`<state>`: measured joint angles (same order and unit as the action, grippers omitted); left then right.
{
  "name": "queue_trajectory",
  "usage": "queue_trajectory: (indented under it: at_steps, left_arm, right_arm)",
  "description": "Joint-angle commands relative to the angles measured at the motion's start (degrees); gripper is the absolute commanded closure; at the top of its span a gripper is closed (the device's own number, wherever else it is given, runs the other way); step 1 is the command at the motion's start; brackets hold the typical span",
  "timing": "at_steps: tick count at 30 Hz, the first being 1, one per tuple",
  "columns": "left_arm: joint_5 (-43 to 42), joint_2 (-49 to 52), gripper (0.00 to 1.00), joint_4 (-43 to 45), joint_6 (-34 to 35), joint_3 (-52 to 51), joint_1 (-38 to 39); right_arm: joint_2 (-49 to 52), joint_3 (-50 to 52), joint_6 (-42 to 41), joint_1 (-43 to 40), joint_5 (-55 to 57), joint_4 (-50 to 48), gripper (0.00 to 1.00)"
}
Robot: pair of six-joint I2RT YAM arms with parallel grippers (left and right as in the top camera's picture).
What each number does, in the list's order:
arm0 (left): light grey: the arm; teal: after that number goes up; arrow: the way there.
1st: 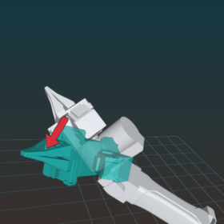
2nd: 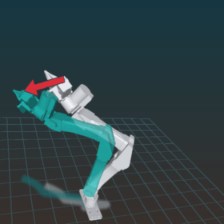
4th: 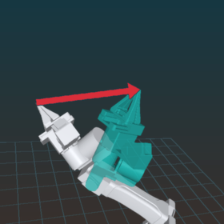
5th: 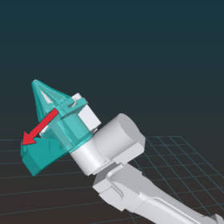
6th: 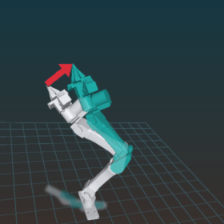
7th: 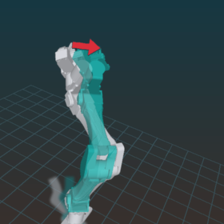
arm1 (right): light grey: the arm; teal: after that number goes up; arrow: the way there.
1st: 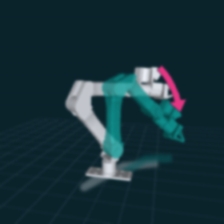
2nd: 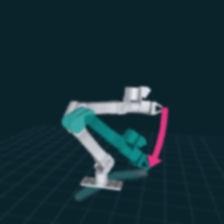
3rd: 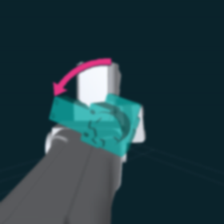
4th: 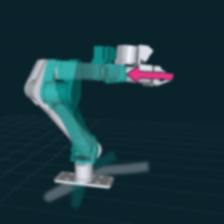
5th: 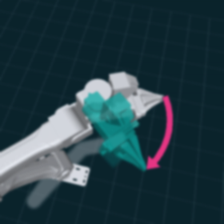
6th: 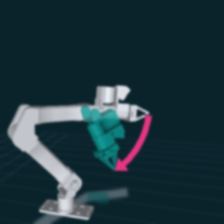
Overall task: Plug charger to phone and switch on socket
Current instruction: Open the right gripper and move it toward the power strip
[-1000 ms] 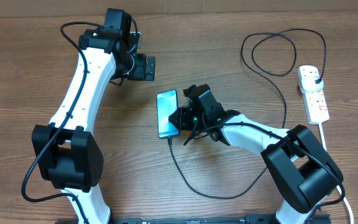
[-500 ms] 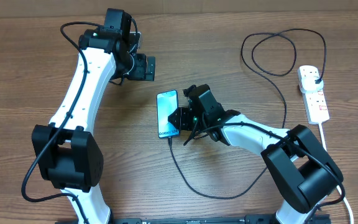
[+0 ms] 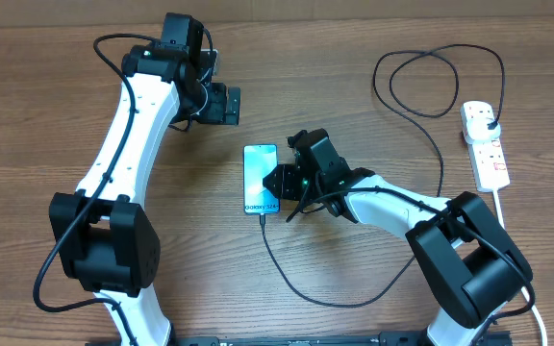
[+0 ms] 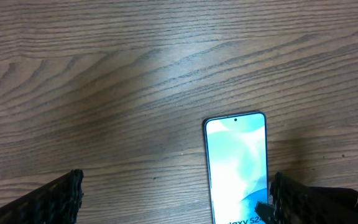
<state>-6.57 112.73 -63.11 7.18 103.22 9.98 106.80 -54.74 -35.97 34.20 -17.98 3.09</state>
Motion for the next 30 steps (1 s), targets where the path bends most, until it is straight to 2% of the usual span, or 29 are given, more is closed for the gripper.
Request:
queue_trajectory:
  at_steps: [1,8,10,12,14,18,23,30]
  left_arm:
    - [0.83,-0.24,0.0,0.13,0.57,-0.09,-0.48]
    - [0.83,-0.24,0.0,0.13,0.59,-0.09,-0.48]
    - [0.83,-0.24,0.0,0.15,0.59,-0.09,-0.48]
    - [0.83,-0.24,0.0,0.13,0.59,-0.09,-0.48]
    - [0.83,-0.24,0.0,0.13,0.57,-0.09,-0.48]
    - [0.83,-0.24,0.0,0.13,0.57,-0.09,-0.48]
    - [0.83,-0.24,0.0,0.13,0.59,-0.09,-0.48]
    - [0.83,-0.24,0.0,0.13,0.59,-0.09,-0.48]
  right_arm:
    - [0.07,-0.72,0.44,-0.2,-0.02,-0.22,0.62]
    - [-0.07,-1.81,-0.74,-0.39,-0.07,1.75,0.6]
    - [-0.09,-4.24,-2.05,-1.14,-0.09,7.04,0.6]
    - [-0.09,-8.57,-2.12,-2.38,-0.04,16.65,0.62]
    - [-0.09,-12.81,-1.88,-3.63,-0.07,24.96,0.69]
    - [-0.09,-22.03,2.03,-6.49,-0.07,39.36,0.96]
    - [-0.09,-30.16,9.03,-12.11,-0.04,51.19,0.96]
    - [-0.07,-30.93,11.39,-23.3,4.61,57.35,0.96]
